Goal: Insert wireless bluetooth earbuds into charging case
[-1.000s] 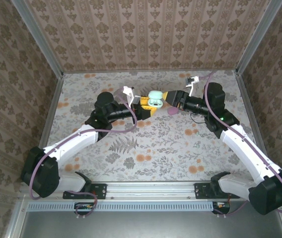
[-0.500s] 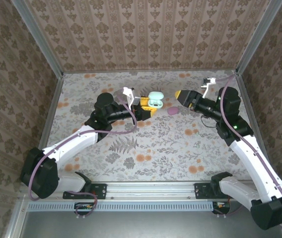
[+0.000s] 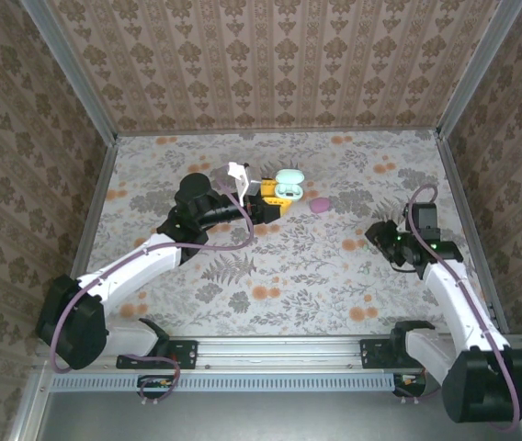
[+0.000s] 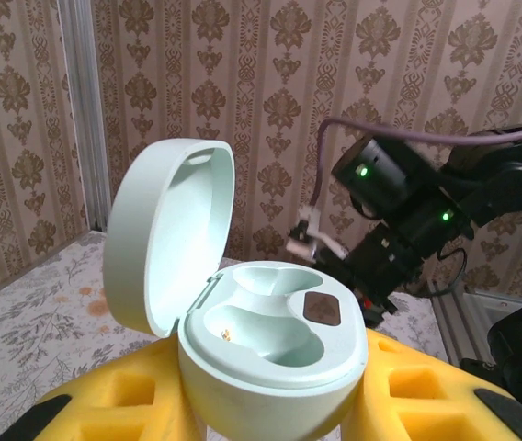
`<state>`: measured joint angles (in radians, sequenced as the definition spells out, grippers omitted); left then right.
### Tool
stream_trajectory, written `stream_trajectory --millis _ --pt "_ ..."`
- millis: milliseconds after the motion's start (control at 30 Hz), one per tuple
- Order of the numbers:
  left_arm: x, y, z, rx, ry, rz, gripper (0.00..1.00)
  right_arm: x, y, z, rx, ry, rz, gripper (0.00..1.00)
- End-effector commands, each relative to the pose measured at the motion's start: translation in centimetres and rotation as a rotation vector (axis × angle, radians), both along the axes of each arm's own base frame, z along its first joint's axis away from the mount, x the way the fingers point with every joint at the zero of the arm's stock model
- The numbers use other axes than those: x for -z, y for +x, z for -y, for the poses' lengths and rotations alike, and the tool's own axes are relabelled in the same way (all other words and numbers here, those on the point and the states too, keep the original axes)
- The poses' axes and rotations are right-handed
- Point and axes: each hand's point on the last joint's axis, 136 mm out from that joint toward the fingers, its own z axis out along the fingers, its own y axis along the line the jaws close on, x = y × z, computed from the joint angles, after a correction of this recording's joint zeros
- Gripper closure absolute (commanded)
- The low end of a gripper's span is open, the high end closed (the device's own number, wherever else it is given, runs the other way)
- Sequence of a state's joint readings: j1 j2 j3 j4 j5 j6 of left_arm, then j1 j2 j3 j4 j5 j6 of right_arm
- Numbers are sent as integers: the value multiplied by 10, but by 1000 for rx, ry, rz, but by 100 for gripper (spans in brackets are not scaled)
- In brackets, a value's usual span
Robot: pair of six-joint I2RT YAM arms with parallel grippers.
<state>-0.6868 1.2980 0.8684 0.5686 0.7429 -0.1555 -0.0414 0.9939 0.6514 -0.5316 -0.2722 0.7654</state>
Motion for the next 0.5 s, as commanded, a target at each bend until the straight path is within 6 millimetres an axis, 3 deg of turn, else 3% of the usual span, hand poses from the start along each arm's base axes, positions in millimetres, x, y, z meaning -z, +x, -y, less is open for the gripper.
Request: stream_trajectory --millis 0,233,467 --pt "-14 -5 -3 -5 -29 63 66 14 -8 6 -52 -68 -83 60" --pt "-16 -4 -4 -14 -34 64 66 35 -5 10 -152 -138 -241 60" --pt "-17 -4 -4 -24 -34 66 66 52 6 12 -181 -164 -292 61"
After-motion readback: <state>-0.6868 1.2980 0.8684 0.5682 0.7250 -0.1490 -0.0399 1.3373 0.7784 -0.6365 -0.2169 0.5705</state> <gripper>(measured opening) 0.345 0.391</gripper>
